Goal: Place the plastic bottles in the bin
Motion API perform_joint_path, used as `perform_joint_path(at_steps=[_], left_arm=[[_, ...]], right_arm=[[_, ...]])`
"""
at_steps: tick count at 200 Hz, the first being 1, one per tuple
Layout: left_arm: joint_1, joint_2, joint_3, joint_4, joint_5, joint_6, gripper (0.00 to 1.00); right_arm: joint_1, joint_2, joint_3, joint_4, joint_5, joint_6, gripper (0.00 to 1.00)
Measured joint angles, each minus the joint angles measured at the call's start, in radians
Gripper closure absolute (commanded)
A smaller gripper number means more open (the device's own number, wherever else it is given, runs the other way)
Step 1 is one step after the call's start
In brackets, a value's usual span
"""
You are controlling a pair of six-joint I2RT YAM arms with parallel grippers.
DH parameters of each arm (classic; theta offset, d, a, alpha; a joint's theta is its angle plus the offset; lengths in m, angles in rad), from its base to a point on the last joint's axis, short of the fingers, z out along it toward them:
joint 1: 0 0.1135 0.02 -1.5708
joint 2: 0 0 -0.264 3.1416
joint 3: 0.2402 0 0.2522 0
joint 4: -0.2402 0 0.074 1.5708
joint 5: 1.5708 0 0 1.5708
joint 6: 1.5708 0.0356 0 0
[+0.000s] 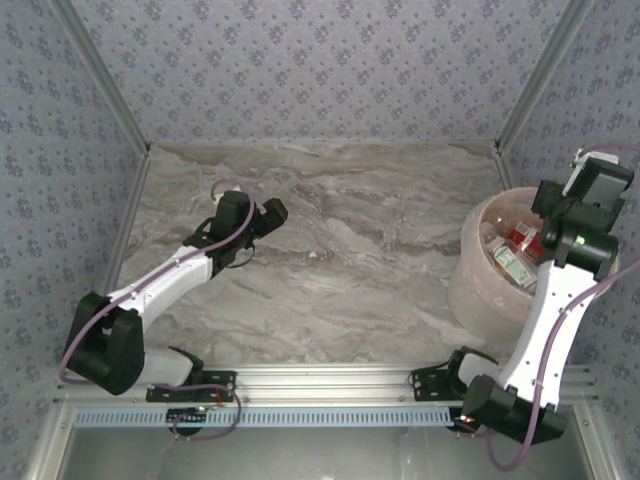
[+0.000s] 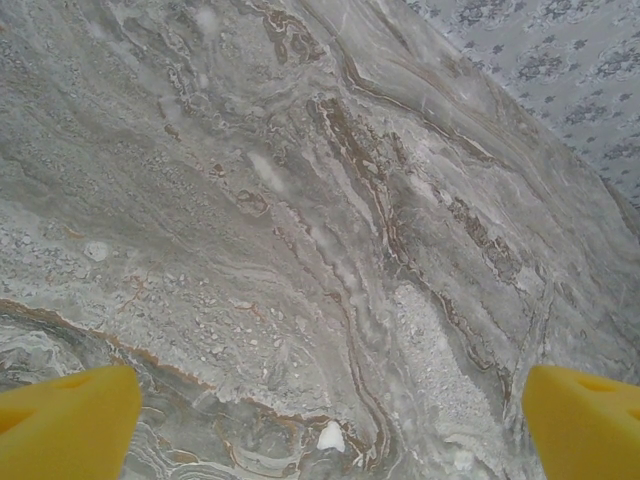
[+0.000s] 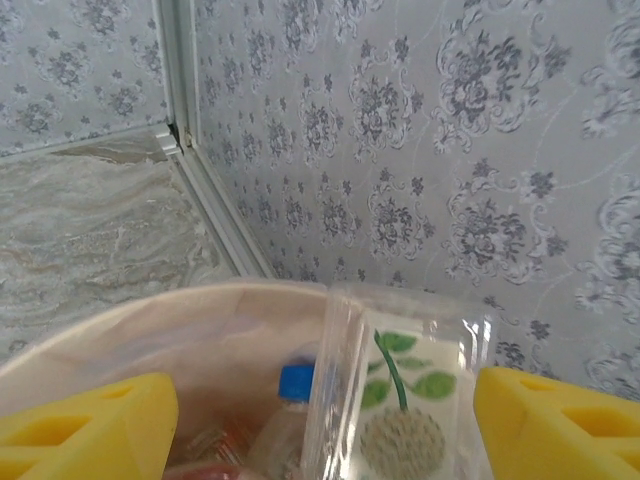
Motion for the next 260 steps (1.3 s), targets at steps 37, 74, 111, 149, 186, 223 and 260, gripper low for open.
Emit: perform_joint_path(at_steps=[37,74,111,149,186,223,260], left_arm=[[0.000,0.005,0.000,-0.007,0.000,0.000,0.02],[0.000,0.030,0.005,-0.009,0.000,0.000,0.02],[-0.006,0.053,0.023,-0.014,0.001,0.000,0.02],[-0.012,0.060,0.034,-0.014,0.001,0.000,0.02],[-0.013,0.068,0.034,-0.017,0.004,0.001,0.02],[-0.013,0.069,0.034,-0.017,0.004,0.001,0.02],[-0.013,0.077,0.034,-0.017,0.004,0.000,0.02]], right_arm=[[-0.022,0.101,0.034,0.008,0.013,0.025,0.21],[-0.020,0.087,0.027,0.016,-0.044,0.044,0.24],[0.008,0.028,-0.003,-0.037,-0.172,0.057,0.24],[0.019,-0.030,-0.019,-0.072,-0.275,0.081,0.19],[-0.006,-0.063,-0.011,-0.040,-0.156,0.111,0.03],[-0.080,0.021,0.004,-0.005,-0.097,0.127,0.00],[-0.095,0.100,-0.001,0.013,-0.112,0.127,0.00]])
